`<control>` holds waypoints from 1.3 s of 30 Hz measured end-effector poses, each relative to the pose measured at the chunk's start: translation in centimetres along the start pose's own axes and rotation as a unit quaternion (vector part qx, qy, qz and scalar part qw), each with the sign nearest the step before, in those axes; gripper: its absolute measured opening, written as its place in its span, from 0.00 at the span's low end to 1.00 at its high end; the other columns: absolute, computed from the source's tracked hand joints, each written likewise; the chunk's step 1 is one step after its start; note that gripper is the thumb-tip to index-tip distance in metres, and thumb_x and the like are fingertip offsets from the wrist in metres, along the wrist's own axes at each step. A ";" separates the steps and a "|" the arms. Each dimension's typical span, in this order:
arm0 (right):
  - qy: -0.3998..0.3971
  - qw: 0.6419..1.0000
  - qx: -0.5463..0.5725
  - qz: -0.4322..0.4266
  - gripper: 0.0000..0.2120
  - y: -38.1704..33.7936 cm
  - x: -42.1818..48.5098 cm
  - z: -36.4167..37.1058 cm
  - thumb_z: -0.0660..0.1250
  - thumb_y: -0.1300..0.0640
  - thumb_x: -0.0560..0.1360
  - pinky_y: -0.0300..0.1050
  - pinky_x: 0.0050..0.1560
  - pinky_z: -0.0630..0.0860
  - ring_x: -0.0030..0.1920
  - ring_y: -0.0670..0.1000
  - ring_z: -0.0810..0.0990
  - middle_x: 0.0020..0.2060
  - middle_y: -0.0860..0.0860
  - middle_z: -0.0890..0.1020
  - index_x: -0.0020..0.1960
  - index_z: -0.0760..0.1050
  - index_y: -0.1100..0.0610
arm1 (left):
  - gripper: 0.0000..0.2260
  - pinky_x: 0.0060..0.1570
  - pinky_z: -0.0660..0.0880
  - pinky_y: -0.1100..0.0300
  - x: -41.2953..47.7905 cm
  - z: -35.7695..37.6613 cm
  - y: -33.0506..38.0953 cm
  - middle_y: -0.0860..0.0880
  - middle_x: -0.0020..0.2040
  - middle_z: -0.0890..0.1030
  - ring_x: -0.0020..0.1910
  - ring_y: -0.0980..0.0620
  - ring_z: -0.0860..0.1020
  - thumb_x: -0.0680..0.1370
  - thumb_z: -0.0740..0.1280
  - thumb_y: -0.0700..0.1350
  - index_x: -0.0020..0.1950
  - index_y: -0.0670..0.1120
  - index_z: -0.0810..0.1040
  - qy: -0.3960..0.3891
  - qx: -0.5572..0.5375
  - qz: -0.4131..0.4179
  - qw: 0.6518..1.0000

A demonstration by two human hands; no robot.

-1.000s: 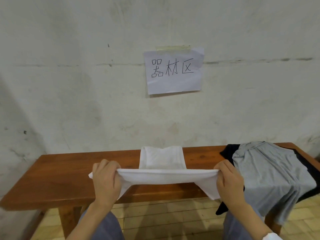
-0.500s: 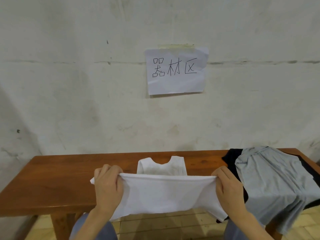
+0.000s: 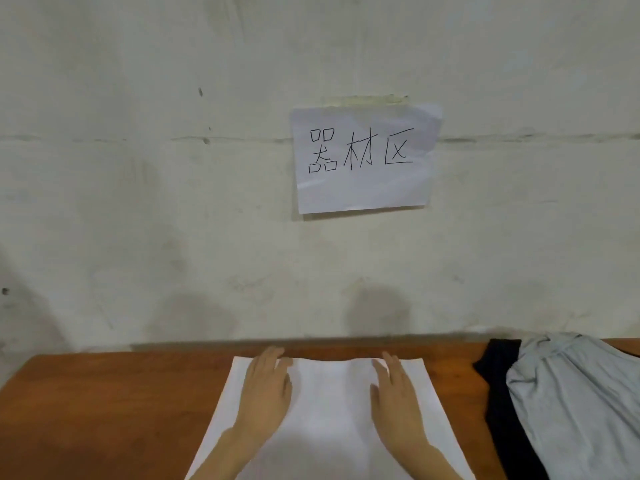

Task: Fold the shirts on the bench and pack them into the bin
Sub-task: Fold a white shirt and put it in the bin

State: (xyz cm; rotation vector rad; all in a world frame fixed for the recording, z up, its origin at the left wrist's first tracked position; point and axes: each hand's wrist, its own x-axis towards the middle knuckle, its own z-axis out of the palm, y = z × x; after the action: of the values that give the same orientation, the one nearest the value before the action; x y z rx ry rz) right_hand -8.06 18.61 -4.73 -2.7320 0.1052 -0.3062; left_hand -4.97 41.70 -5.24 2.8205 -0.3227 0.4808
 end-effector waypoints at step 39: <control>-0.228 0.934 -0.132 -0.239 0.39 4.5 -3.0 1.2 0.44 0.30 0.77 0.46 0.72 0.39 0.77 0.56 0.45 0.77 0.51 0.46 0.78 0.46 0.55 | 0.24 0.64 0.61 0.50 -4.6 -0.8 6.8 0.45 0.71 0.62 0.67 0.45 0.63 0.80 0.55 0.53 0.76 0.51 0.55 -0.252 0.142 -0.015 0.957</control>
State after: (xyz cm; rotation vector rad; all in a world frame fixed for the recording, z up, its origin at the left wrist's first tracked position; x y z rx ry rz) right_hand -10.79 15.28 -8.13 -2.9806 -0.6999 0.2430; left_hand -11.17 36.38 -4.61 3.1926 -0.3262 -0.2321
